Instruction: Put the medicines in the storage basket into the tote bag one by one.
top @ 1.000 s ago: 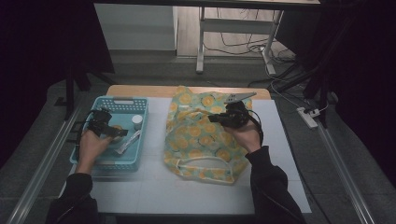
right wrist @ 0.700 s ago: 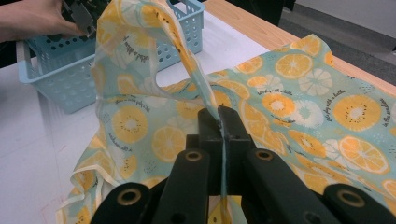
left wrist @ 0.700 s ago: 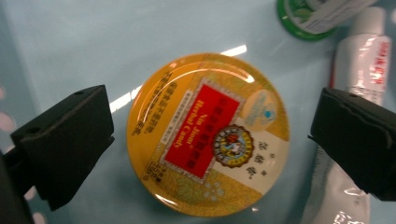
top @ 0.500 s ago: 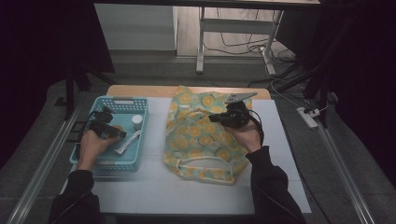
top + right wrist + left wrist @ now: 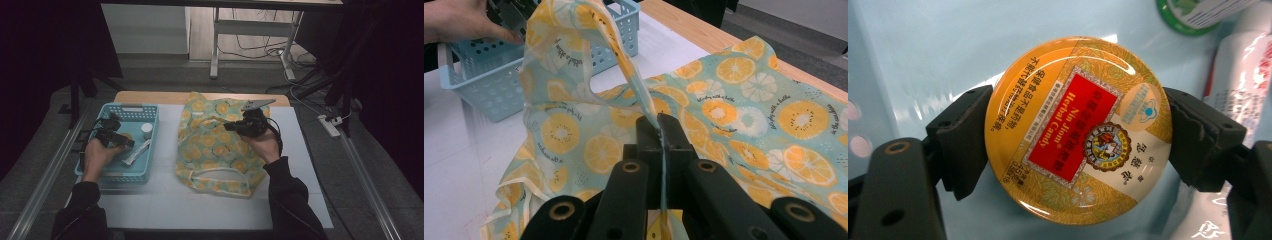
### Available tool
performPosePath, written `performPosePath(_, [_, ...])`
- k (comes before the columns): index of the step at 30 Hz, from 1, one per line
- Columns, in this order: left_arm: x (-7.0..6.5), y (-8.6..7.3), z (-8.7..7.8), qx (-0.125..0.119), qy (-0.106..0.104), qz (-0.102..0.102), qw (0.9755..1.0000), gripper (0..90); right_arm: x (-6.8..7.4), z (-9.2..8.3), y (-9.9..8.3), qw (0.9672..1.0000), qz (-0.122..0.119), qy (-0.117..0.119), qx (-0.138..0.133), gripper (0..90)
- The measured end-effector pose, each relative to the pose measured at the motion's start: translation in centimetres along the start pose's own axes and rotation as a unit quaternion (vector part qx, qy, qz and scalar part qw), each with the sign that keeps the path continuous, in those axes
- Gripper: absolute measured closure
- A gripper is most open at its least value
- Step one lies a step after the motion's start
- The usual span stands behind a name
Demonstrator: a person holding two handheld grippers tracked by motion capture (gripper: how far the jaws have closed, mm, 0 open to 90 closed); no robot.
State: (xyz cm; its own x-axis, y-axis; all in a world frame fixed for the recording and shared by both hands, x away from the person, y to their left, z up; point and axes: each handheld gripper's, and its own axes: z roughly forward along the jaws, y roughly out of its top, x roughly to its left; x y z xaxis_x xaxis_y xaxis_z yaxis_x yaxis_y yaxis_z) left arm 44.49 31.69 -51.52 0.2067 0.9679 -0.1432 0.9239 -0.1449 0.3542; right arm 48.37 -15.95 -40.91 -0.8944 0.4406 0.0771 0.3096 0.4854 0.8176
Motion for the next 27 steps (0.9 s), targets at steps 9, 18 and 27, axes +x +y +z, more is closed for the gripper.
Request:
performPosePath(9, [-0.1, -0.3, -1.5, -0.032, -0.011, 0.012, 0.9994, 20.1, 0.0, -0.1, 0.0, 1.0000, 0.001, -0.001, -0.003, 89.1])
performPosePath(18, [-0.2, -1.0, -3.4, -0.070, -0.022, 0.024, 0.9970, 20.1, 0.1, 0.0, 0.0, 1.0000, -0.001, -0.001, -0.005, 89.1])
performPosePath(27, [-1.7, -1.4, -5.2, -0.105, -0.029, 0.056, 0.9924, 20.2, 0.0, 0.0, 0.0, 1.0000, 0.000, -0.002, -0.005, 89.1])
